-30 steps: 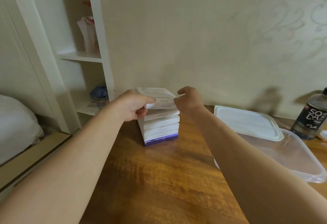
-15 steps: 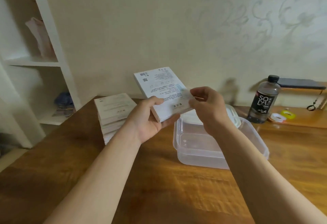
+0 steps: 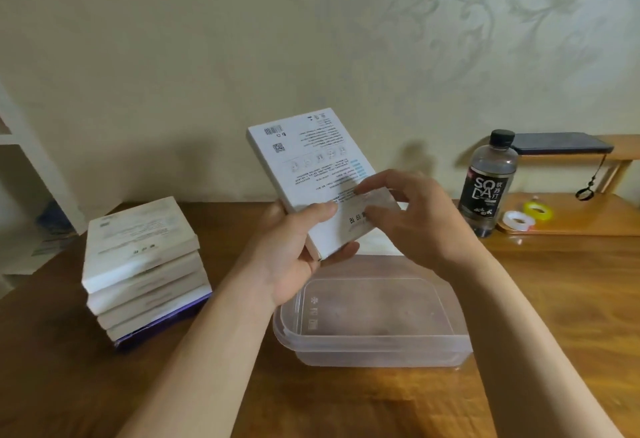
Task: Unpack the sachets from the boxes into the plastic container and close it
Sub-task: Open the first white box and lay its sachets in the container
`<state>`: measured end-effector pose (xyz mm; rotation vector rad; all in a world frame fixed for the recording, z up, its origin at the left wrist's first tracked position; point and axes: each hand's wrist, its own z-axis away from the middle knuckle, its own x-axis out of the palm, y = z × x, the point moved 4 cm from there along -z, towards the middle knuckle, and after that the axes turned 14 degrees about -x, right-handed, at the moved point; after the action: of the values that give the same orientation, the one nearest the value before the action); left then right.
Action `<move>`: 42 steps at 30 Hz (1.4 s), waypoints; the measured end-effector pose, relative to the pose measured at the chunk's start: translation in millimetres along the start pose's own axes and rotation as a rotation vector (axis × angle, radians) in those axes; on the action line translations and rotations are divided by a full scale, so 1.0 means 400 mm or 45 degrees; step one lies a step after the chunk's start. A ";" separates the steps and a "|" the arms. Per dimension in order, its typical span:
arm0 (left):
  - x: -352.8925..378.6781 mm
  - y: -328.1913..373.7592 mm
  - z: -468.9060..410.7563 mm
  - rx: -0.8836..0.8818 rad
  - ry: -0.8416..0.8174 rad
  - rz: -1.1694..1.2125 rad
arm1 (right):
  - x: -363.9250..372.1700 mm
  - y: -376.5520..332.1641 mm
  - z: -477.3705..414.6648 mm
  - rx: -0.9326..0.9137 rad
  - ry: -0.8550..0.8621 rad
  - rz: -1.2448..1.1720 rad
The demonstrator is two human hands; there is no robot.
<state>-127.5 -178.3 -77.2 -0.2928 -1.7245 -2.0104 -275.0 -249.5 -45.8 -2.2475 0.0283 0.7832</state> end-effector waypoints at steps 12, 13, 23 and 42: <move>-0.009 -0.002 -0.026 0.022 0.020 0.052 | 0.022 0.019 -0.024 -0.127 -0.130 -0.016; -0.011 -0.002 -0.025 0.017 0.019 0.042 | 0.027 0.017 -0.025 -0.145 -0.102 -0.021; -0.013 -0.005 -0.022 -0.034 0.000 0.000 | 0.057 0.004 -0.034 -0.248 -0.056 0.086; -0.032 0.010 -0.021 -0.002 0.091 0.367 | 0.010 0.001 -0.026 -0.231 -0.199 0.115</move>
<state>-113.4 -184.3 -81.2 -0.4377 -1.5399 -1.7913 -266.6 -255.8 -42.7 -2.3610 -0.0168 1.0447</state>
